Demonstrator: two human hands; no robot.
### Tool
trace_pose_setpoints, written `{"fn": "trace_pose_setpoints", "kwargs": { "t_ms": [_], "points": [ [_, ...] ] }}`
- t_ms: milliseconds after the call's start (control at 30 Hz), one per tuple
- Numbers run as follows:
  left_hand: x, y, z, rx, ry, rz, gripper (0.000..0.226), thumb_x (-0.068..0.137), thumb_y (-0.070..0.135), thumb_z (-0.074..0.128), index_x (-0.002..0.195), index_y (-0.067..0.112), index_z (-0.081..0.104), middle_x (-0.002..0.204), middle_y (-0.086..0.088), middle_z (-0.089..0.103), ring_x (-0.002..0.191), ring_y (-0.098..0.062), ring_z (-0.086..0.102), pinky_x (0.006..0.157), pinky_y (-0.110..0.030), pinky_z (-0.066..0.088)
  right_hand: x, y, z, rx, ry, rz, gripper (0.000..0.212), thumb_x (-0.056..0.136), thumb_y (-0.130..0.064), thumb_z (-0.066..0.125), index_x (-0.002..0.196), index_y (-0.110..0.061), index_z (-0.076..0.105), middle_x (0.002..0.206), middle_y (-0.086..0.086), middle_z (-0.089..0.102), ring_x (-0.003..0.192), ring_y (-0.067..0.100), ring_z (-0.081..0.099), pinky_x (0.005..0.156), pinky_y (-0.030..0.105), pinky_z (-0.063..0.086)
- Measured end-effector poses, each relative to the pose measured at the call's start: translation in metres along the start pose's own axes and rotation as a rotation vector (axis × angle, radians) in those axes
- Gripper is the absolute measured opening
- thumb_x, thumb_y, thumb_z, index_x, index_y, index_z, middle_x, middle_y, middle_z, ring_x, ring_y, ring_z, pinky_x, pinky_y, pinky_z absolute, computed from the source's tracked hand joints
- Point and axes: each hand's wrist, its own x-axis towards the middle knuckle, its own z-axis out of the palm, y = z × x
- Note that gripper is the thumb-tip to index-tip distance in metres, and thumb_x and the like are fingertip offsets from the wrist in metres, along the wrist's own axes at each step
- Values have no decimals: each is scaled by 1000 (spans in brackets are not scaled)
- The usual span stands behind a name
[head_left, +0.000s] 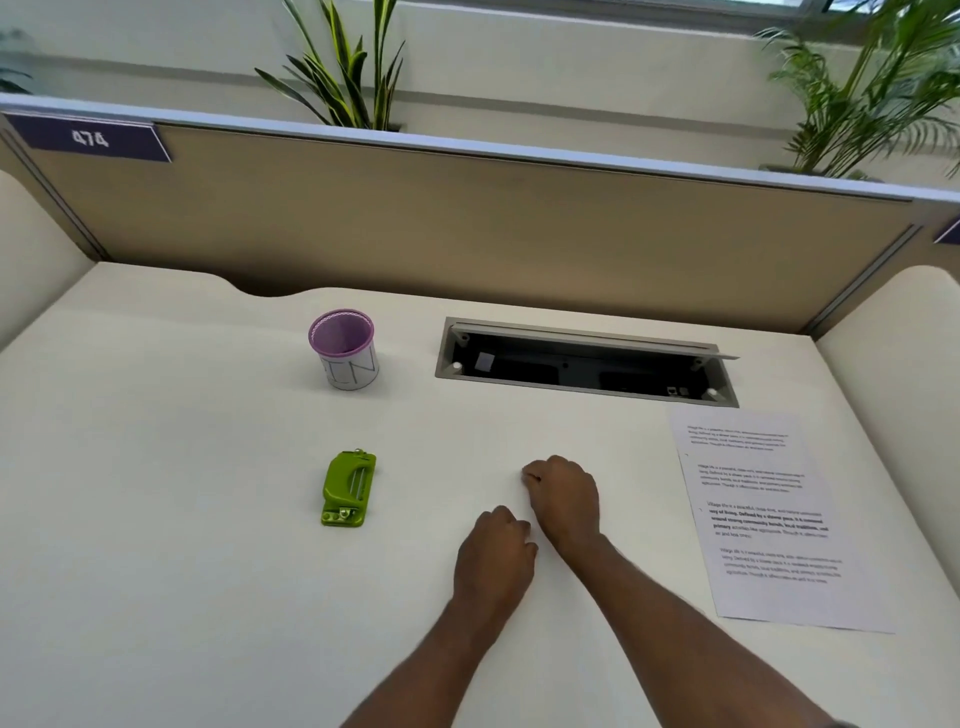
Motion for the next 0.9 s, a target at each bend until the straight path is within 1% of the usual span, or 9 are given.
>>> {"fn": "trace_pose_setpoints", "kwargs": {
  "t_ms": [100, 233, 333, 433, 567, 633, 700, 833, 900],
  "points": [
    [3, -1, 4, -26, -1, -7, 31, 93, 30, 44, 104, 15, 69, 103, -2, 63, 98, -19, 58, 80, -34, 51, 2, 1, 2, 0, 5, 18, 29, 97, -24, 44, 96, -19, 73, 93, 3, 70, 87, 25, 64, 77, 35, 48],
    [5, -3, 8, -130, 18, -38, 33, 92, 30, 52, 118, 15, 67, 113, -2, 64, 106, -18, 58, 92, -30, 48, 1, 4, 2, 75, 0, 61, 26, 95, -27, 50, 107, -22, 73, 105, 1, 73, 98, 23, 65, 86, 36, 49],
    [5, -4, 9, -153, 37, -38, 35, 92, 30, 54, 122, 17, 64, 117, -1, 63, 110, -17, 58, 94, -27, 46, 0, 8, 0, 106, -13, 64, 27, 93, -25, 54, 113, -21, 71, 111, 2, 72, 104, 24, 65, 89, 36, 49],
    [6, -2, 8, -140, 32, -43, 32, 93, 29, 51, 118, 16, 66, 114, -2, 64, 107, -18, 59, 91, -27, 46, 1, 9, -3, 81, -34, 46, 24, 93, -25, 53, 106, -19, 72, 104, 2, 74, 97, 24, 66, 85, 36, 51],
    [5, 0, 5, -90, 39, -26, 28, 94, 28, 46, 96, 13, 70, 98, -3, 64, 94, -19, 60, 78, -28, 44, 1, 6, -6, 21, -54, 32, 23, 93, -22, 49, 87, -18, 71, 92, 1, 71, 84, 24, 63, 75, 35, 49],
    [5, 0, 4, -89, 43, -33, 29, 94, 28, 45, 87, 12, 68, 93, -4, 64, 90, -19, 60, 74, -28, 43, 1, 4, -6, -13, -58, 36, 24, 91, -16, 47, 69, -21, 54, 78, 3, 61, 71, 23, 53, 66, 31, 38],
    [5, 0, 4, -81, 48, -35, 30, 94, 28, 45, 82, 11, 67, 90, -4, 63, 87, -20, 59, 72, -28, 43, 3, 1, -8, -40, -59, 23, 25, 90, -12, 45, 66, -21, 42, 71, 1, 47, 66, 23, 44, 64, 30, 30],
    [6, -2, 5, -88, 59, -24, 31, 95, 28, 43, 85, 12, 68, 92, -4, 63, 87, -19, 59, 72, -27, 41, 6, 3, -7, -96, -43, -68, 26, 95, -15, 41, 82, -12, 63, 85, 5, 61, 69, 25, 53, 66, 32, 35],
    [7, -2, 5, -112, 61, -25, 32, 95, 27, 43, 84, 11, 68, 90, -3, 63, 86, -18, 59, 73, -26, 41, 7, 3, -7, -132, -46, -108, 26, 96, -15, 40, 88, -9, 64, 90, 6, 63, 72, 27, 57, 67, 34, 38]
  ]
}}
